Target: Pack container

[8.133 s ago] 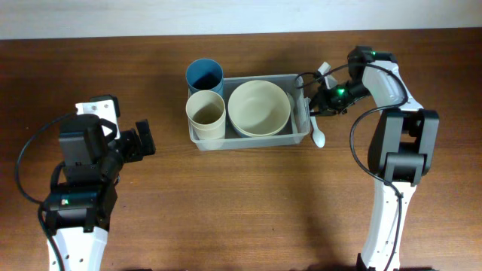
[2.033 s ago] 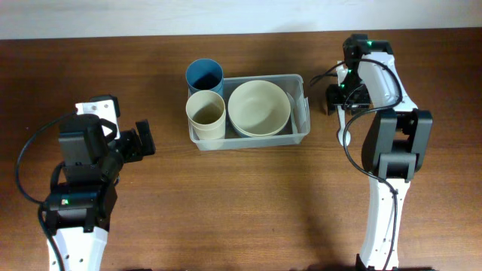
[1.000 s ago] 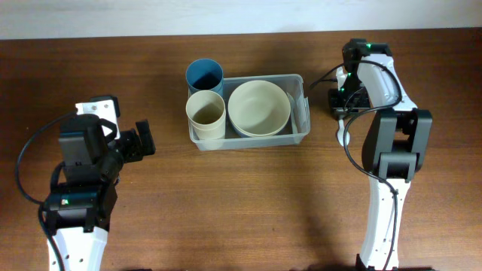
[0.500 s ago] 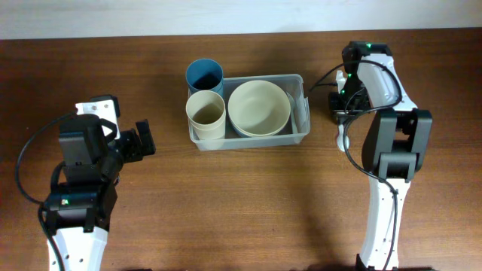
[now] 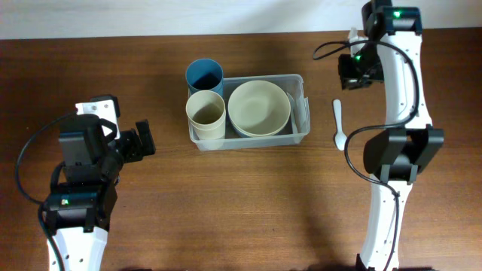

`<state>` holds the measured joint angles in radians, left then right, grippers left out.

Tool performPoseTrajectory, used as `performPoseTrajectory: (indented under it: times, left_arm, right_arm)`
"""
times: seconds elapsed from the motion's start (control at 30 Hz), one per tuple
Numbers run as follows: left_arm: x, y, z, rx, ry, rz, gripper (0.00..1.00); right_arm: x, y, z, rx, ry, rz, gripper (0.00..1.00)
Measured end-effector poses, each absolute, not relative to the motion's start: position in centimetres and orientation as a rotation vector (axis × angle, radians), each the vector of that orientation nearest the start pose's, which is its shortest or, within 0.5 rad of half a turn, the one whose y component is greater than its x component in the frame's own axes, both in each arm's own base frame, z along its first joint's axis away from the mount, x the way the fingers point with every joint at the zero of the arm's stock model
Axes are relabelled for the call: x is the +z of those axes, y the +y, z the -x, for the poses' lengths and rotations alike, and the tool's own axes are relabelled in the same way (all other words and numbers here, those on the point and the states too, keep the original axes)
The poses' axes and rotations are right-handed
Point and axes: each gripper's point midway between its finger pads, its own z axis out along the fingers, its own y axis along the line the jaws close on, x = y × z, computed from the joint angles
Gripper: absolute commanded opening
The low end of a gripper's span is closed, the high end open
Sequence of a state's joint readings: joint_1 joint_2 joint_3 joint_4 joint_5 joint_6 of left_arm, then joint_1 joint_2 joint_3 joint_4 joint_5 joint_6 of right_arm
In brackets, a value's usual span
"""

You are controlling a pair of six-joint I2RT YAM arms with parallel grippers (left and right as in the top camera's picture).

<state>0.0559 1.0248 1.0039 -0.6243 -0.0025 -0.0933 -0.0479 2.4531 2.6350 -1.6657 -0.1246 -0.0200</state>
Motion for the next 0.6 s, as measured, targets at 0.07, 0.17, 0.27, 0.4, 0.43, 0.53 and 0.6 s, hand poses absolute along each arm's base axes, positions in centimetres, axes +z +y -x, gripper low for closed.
performPoseTrajectory:
  times: [0.07, 0.17, 0.27, 0.4, 0.43, 0.53, 0.6]
  left_arm:
    - [24.6, 1.9, -32.5, -0.018, 2.209, 0.166, 1.0]
    - [24.6, 1.9, -32.5, -0.018, 2.21, 0.166, 1.0]
    - [24.6, 1.9, -32.5, -0.018, 2.209, 0.166, 1.0]
    - [24.6, 1.9, -32.5, -0.018, 2.209, 0.166, 1.0]
    - [24.6, 1.9, -32.5, -0.018, 2.209, 0.166, 1.0]
    - [24.6, 1.9, -32.5, -0.018, 2.209, 0.166, 1.0]
    - [24.6, 1.9, -32.5, -0.018, 2.209, 0.166, 1.0]
  right_arm:
    - [14.5, -0.1, -47.4, 0.185, 3.042, -0.032, 0.32]
    - [13.7, -0.1, -47.3, 0.185, 3.059, -0.027, 0.32]
    - [12.1, -0.2, -47.2, 0.186, 3.088, -0.029, 0.32]
    - [9.1, -0.1, -46.6, 0.192, 3.148, -0.035, 0.32]
    - [8.3, -0.1, -46.4, 0.194, 3.161, -0.035, 0.32]
    - [6.3, -0.1, -46.1, 0.197, 3.183, -0.038, 0.32]
    - [5.3, -0.1, -45.9, 0.199, 3.194, -0.04, 0.32]
